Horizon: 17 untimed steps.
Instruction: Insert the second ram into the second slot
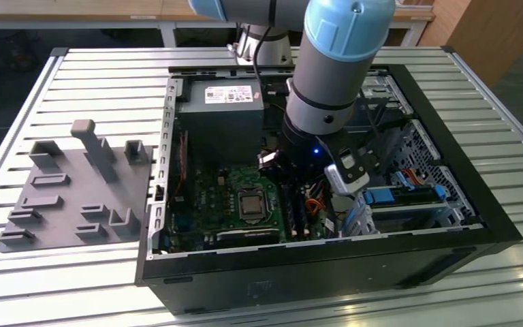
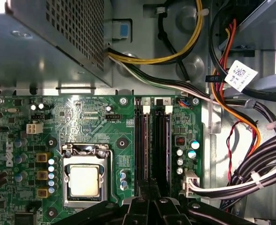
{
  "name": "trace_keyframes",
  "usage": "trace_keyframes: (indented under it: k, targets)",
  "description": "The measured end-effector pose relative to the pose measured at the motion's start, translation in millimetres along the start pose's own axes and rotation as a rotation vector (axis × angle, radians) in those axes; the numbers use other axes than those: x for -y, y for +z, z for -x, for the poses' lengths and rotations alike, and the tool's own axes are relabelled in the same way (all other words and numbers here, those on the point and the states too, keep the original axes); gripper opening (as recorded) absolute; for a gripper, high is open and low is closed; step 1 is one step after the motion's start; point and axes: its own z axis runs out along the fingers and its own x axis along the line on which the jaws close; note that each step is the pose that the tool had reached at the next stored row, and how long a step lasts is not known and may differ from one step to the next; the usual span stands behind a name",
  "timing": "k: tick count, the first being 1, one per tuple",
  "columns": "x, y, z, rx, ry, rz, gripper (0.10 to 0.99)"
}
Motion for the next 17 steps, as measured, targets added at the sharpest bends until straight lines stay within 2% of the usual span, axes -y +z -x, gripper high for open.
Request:
trace_keyframes:
  k: [17]
  targets:
    - [0.0, -19.8, -1.1, -0.0006, 0.0, -0.002, 0.106]
